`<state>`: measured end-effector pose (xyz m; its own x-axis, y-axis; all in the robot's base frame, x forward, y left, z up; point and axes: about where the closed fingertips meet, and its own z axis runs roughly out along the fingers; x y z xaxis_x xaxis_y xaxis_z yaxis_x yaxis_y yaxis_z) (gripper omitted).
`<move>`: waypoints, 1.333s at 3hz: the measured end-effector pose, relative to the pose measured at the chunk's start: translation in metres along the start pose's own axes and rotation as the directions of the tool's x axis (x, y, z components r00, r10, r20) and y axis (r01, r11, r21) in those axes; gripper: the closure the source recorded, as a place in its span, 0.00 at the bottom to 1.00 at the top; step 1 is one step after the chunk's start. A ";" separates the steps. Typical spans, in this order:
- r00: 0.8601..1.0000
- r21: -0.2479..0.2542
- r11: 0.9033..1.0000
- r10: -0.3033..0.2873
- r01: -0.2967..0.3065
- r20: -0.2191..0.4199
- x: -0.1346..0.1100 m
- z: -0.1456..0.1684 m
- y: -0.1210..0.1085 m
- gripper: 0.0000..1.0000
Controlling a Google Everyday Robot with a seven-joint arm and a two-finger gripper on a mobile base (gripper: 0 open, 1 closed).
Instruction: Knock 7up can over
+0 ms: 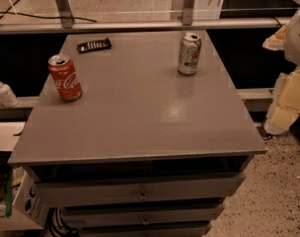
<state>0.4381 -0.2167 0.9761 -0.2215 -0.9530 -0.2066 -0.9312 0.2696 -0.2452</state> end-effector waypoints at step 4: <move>0.991 -0.001 0.999 0.043 -0.043 0.129 -0.006 0.054 -0.044 0.00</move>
Offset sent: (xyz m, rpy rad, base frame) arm 0.0086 -0.0036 -0.0058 0.0379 0.0041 0.0127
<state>0.4958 -0.2153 0.9368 -0.2220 -0.9149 -0.3372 -0.9212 0.3101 -0.2349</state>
